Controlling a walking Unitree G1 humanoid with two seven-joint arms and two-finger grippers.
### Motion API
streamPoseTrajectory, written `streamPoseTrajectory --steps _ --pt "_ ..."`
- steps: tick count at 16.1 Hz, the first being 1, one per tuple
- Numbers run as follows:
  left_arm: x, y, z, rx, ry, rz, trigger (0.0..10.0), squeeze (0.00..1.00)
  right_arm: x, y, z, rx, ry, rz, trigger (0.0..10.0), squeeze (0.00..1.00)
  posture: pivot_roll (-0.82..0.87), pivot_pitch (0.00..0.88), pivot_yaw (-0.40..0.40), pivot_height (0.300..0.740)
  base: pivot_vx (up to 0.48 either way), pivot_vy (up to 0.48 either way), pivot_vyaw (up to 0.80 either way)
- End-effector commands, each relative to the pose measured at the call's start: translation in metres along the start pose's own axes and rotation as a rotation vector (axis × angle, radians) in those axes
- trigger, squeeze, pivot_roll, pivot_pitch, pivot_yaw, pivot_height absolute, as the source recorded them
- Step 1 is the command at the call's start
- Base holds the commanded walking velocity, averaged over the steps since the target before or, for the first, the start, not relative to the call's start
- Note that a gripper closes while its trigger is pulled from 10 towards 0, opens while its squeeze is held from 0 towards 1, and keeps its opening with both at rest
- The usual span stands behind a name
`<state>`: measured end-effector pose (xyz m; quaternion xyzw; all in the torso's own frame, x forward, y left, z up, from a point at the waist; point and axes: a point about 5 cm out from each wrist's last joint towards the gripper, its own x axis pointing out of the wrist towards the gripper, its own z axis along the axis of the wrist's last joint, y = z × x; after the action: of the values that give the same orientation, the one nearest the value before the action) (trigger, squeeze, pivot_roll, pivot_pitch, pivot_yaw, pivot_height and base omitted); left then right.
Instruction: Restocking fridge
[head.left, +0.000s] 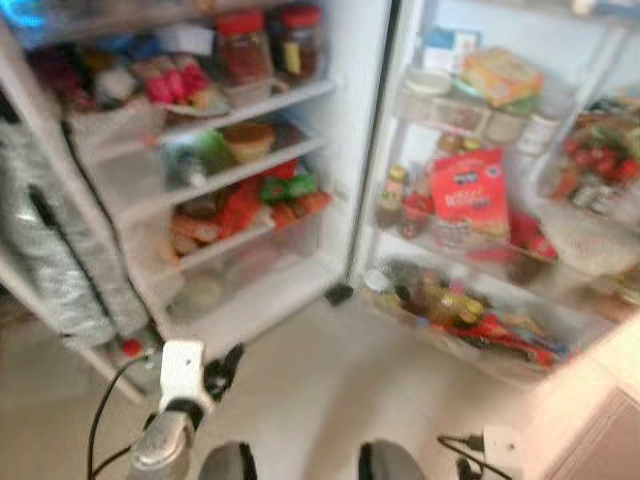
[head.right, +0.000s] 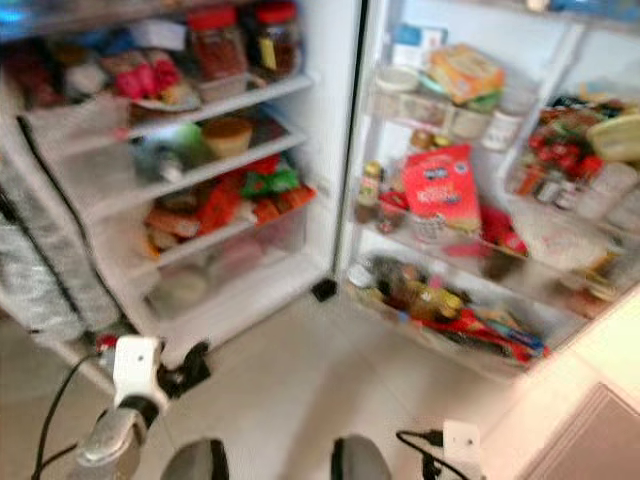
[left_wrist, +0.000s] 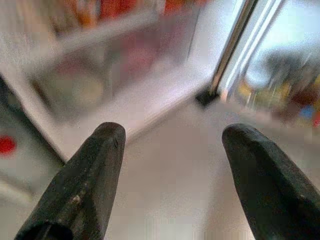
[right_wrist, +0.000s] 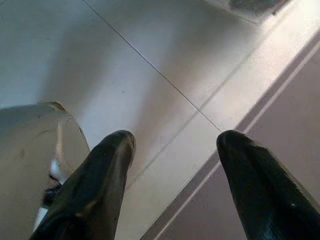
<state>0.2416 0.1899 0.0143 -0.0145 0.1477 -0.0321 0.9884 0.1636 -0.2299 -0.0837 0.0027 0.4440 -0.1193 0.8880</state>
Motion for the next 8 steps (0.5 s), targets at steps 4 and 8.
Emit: streamPoseTrajectory --steps 4,8 --pt "0.002 0.009 -0.041 -0.059 0.22 0.066 10.0 0.0 -0.001 0.0 -0.003 0.016 0.007 -0.001 10.0 0.0 -0.17 0.064 -0.03 0.645 0.0 0.0 0.0" --pt "-0.003 0.012 -0.074 -0.042 0.427 0.095 10.0 0.0 -0.001 0.002 -0.004 0.021 0.011 0.007 10.0 0.0 -0.16 0.041 -0.021 0.645 0.0 0.0 0.0"
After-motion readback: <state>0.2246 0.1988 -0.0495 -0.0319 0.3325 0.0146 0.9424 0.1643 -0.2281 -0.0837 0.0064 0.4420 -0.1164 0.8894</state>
